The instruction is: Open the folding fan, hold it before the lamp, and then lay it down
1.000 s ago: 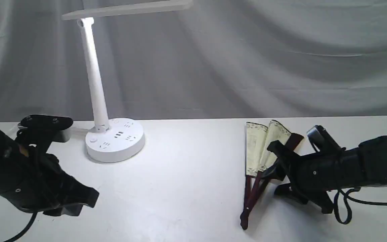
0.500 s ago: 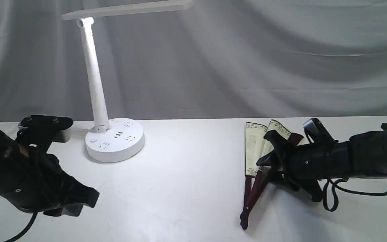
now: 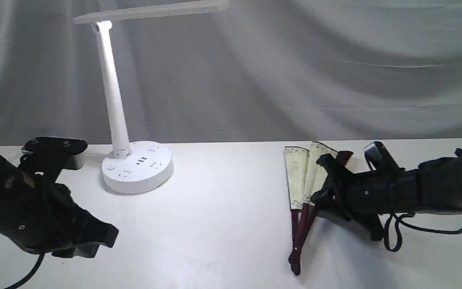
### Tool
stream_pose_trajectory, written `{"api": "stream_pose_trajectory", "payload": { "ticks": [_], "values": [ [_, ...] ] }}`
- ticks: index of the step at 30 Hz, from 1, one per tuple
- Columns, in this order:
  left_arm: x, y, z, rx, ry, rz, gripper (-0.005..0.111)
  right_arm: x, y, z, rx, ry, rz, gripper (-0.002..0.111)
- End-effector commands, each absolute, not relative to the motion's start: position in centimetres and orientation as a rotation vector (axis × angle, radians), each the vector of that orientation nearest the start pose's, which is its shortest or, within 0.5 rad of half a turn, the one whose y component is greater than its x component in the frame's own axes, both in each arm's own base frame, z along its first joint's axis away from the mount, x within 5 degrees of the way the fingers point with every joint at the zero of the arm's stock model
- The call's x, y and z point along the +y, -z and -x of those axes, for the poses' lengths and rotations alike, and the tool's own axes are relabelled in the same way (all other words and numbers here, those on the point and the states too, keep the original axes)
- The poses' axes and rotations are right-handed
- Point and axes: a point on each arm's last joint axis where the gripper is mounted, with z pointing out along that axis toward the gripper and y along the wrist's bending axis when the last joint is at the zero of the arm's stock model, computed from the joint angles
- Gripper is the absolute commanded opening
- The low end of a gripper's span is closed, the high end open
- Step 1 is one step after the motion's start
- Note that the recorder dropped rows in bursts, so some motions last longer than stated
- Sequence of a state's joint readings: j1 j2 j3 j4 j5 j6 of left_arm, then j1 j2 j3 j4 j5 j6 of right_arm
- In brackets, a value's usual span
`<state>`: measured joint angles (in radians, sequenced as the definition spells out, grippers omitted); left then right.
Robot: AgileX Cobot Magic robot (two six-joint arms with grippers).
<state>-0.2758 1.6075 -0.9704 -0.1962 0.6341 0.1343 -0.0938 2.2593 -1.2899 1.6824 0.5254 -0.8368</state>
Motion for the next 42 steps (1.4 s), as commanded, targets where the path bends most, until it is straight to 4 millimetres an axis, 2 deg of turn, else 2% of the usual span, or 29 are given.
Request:
{"api": "stream_pose_trajectory", "payload": {
  "ticks": [1, 9, 13, 19, 28, 39, 42],
  "values": [
    [-9.7, -21.0, -29.6, 2.719, 0.25, -0.375, 0.024, 0.8, -7.2, -44.0, 2.329, -1.013, -0.859, 0.011],
    [-9.7, -21.0, -29.6, 2.719, 0.25, -0.375, 0.024, 0.8, -8.0, -43.9, 2.296, -1.146, -0.805, 0.011],
    [-9.7, -21.0, -29.6, 2.719, 0.25, -0.375, 0.024, 0.1, -8.4, -43.8, 2.269, -1.222, -0.796, 0.011],
    [-9.7, -21.0, -29.6, 2.719, 0.25, -0.375, 0.024, -0.6, -9.0, -43.6, 2.234, -1.301, -0.73, 0.0],
    [-9.7, -21.0, -29.6, 2.719, 0.25, -0.375, 0.024, -1.4, -10.2, -43.2, 2.139, -1.46, -0.581, 0.0],
    [-9.7, -21.0, -29.6, 2.709, 0.25, -0.373, 0.024, -2.0, -11.6, -42.4, 2.043, -1.651, -0.474, 0.0],
    [-9.7, -21.1, -29.8, 2.694, 0.249, -0.369, 0.024, -2.4, -11.6, -42.4, 2.037, -1.644, -0.482, 0.0]
  ]
}}
